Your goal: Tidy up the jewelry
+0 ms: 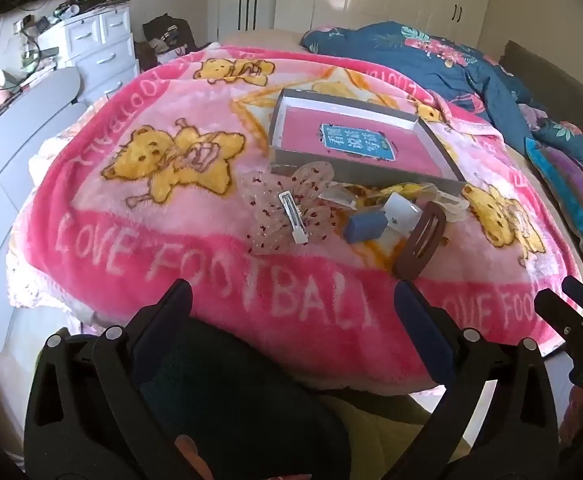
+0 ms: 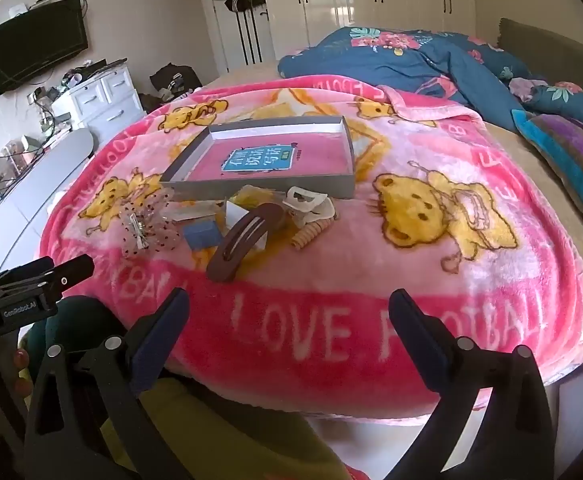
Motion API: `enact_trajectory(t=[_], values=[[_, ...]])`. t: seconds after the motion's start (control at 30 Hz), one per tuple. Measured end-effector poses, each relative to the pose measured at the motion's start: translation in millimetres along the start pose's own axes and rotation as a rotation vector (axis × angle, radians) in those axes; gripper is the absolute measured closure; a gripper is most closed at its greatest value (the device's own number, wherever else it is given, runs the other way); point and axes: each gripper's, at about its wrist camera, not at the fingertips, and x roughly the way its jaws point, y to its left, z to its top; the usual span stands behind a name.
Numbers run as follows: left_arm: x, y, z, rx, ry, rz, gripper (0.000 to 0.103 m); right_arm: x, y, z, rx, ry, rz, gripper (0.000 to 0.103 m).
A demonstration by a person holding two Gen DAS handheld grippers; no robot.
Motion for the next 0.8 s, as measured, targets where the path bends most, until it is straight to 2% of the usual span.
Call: enact_trajectory(t=[0.8], values=[[-8.1,-1.6,2.4,0.0,-0.017,-0.016,0.008,-3.8,3.7,0.8,0.004,-0.005,0.009,0.004]])
